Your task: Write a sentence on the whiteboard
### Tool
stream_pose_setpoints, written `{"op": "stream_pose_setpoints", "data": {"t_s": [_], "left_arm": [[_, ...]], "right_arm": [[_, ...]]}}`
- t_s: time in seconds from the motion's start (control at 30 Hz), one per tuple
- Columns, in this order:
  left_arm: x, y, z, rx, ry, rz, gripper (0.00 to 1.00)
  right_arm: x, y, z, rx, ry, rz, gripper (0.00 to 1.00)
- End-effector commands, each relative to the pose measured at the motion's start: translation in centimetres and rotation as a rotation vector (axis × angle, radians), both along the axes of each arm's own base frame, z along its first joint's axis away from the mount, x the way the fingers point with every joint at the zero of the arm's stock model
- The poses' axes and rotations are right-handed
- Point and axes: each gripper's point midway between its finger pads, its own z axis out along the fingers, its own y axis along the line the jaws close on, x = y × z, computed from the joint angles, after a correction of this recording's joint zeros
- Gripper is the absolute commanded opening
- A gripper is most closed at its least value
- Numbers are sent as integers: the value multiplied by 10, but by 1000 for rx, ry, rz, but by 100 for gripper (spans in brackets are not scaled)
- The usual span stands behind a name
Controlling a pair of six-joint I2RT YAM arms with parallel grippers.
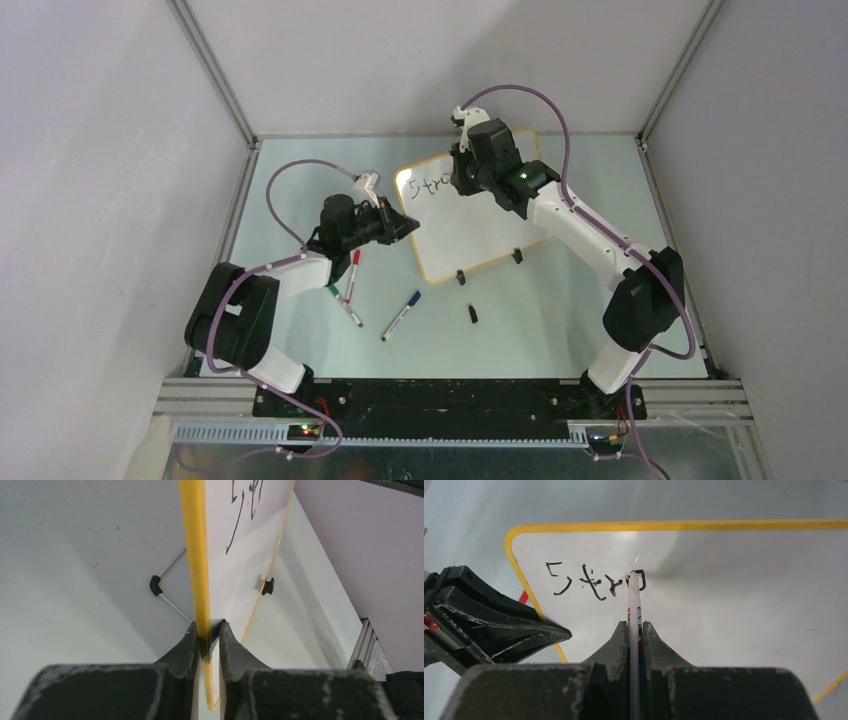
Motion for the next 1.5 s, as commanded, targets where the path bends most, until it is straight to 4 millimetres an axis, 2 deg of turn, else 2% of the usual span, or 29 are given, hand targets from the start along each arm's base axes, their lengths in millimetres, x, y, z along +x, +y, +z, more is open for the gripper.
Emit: {"op": "stream_pose_setpoints", "data": {"t_s": [0.0,0.3,0.4,0.43,0.47,0.57,0.73,1.0,1.47], "left_arm": [[-7,9,-28,120,24,2,0],[-7,10,-29,122,25,4,0],[-7,10,-28,121,23,3,0],[-7,10,-28,121,23,4,0],[-7,10,-28,120,25,2,0],[-7,9,-28,118,25,1,0],[-8,9,-28,117,26,-1,0],[-7,9,-28,118,26,0,0],[-7,9,-28,119,27,1,0]], "right_arm": [[-1,10,4,9,-3,44,0],[-4,7,6,4,-7,38,0],[-7,4,20,23,-37,32,0],[-8,1,18,23,-39,28,0],[-10,0,34,55,-83,27,0],[-14,-11,45,90,-122,7,0],[-9,-21,42,89,-106,-19,0],[-1,-20,31,62,-91,-34,0],[8,-16,24,47,-91,-43,0]]}}
